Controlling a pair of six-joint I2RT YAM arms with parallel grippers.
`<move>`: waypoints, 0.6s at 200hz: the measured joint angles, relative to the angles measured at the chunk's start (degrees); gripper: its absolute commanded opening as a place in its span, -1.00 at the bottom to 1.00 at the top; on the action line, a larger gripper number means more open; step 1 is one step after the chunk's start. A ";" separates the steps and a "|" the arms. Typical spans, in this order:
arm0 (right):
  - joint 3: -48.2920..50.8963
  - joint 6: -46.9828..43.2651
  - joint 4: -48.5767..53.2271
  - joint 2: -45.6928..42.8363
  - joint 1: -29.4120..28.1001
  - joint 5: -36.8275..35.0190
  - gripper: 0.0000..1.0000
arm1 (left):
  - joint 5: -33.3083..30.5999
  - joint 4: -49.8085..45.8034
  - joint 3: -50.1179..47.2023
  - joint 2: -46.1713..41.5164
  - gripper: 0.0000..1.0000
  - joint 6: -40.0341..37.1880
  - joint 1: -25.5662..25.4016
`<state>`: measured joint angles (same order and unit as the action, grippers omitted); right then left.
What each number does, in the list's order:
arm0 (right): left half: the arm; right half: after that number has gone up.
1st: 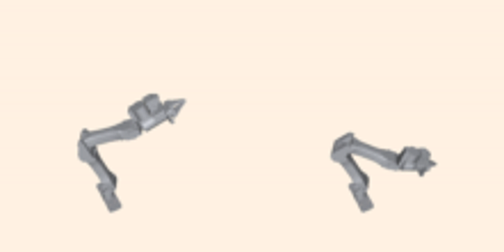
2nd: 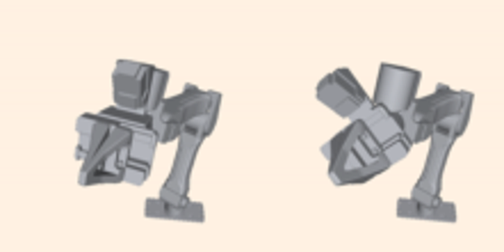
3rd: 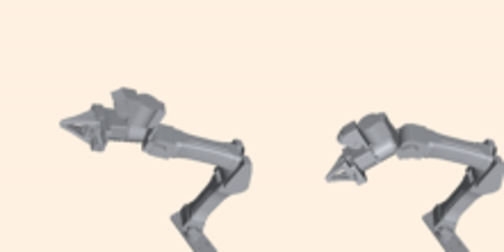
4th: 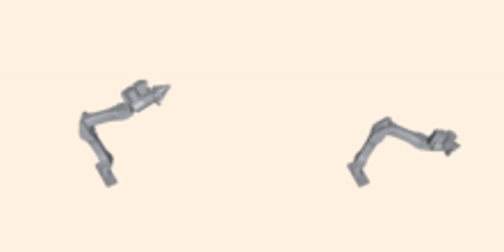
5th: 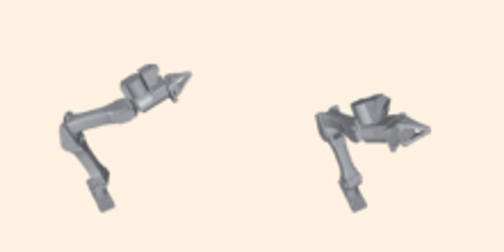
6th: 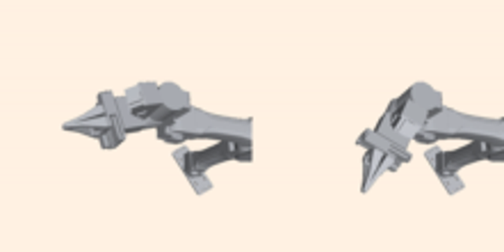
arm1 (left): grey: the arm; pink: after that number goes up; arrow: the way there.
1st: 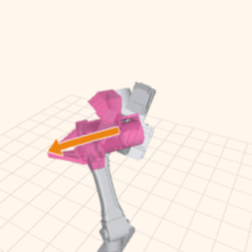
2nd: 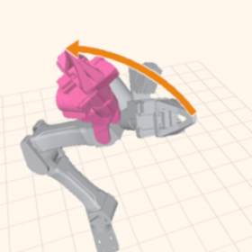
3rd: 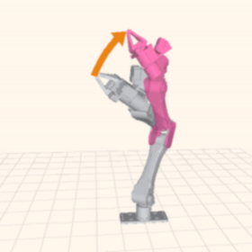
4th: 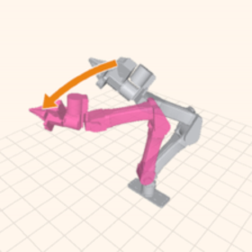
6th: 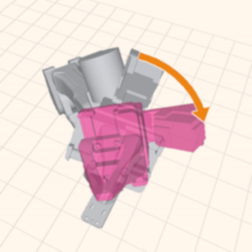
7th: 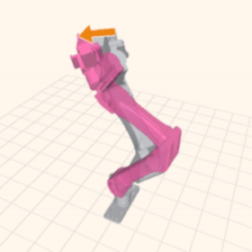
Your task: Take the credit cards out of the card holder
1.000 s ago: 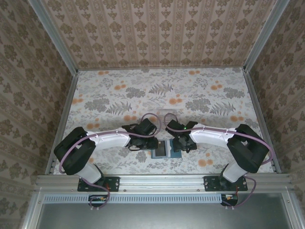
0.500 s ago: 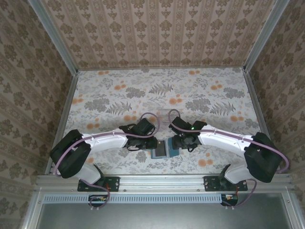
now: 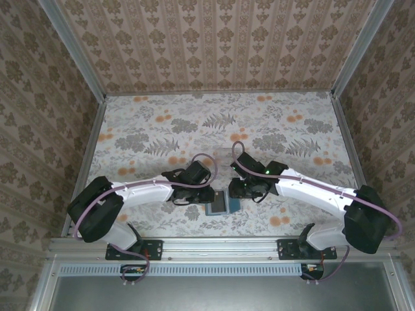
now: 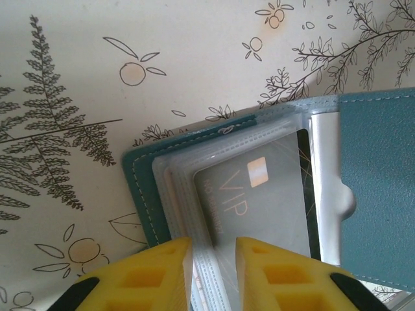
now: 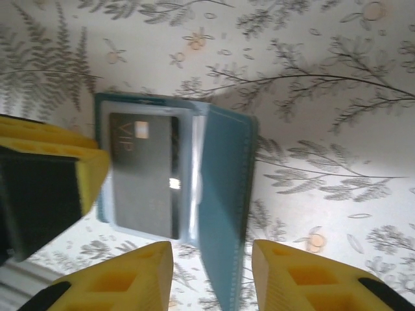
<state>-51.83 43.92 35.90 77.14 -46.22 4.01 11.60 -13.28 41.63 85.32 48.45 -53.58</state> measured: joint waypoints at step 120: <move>9.40 1.57 -15.91 7.58 4.72 12.24 -0.46 | 0.00 -0.02 0.79 2.84 -0.57 -0.07 -0.02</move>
<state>-42.44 45.50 19.99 84.73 -41.50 16.25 11.60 -13.30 42.41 88.16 48.38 -53.60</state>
